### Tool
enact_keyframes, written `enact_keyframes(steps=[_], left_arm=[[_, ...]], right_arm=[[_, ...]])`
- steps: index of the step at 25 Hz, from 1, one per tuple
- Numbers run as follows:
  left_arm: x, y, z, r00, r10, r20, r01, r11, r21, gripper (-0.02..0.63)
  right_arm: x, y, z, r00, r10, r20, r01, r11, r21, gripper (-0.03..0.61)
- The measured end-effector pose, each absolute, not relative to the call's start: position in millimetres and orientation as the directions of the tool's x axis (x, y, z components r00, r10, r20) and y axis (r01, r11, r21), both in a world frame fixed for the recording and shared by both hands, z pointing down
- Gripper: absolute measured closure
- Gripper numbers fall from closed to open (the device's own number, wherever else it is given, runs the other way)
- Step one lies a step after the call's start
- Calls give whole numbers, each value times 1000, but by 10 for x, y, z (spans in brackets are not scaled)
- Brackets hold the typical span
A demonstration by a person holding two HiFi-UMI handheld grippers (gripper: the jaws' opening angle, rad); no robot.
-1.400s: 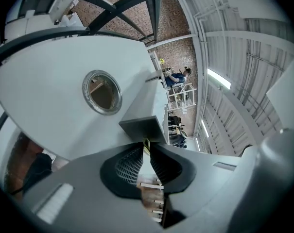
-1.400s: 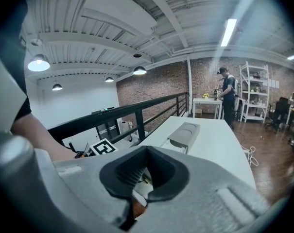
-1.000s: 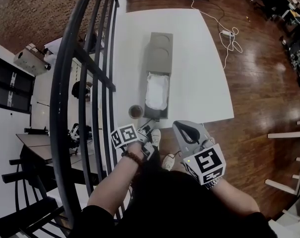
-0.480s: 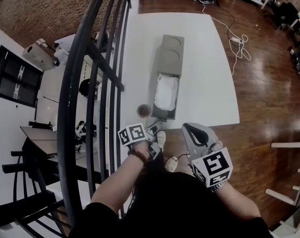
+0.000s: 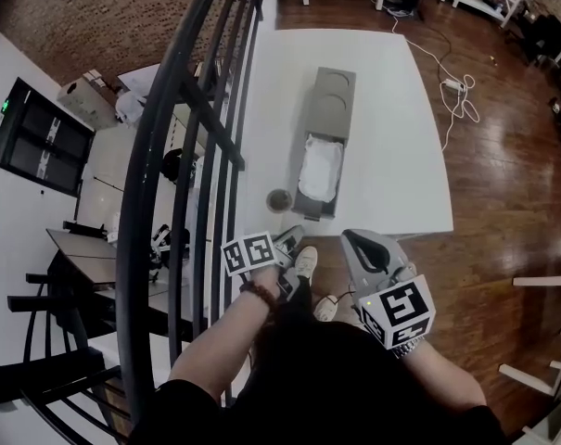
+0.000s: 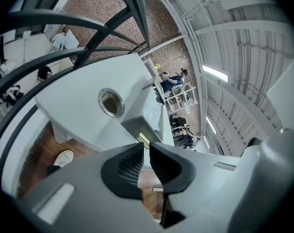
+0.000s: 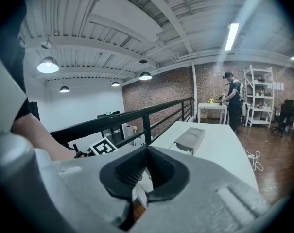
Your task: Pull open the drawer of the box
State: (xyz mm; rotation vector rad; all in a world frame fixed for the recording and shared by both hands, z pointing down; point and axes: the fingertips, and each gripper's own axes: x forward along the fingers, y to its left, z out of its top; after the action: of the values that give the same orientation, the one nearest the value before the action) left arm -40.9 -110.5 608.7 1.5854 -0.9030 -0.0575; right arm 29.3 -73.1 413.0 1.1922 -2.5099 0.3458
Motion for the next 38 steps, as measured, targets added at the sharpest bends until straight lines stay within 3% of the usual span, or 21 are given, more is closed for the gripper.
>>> enact_keyframes(steps=[9,21,38], left_arm=[[-390,-870,5749,661,-603,446,-601,-70,796,597],[-263,-543,4990,608,-660,441,-763,-332,555,597],[-117,-201,4323,673,-626,395,-731,-646,220,597]], right_arm=[[286,-480,4090,-614,-693,378,-769,633,-88,586],[267,-120,3957,-655,-671,348,-740,663,-114,586],[85,-130,3853,-630,-706,324,-763,640,-92,586]])
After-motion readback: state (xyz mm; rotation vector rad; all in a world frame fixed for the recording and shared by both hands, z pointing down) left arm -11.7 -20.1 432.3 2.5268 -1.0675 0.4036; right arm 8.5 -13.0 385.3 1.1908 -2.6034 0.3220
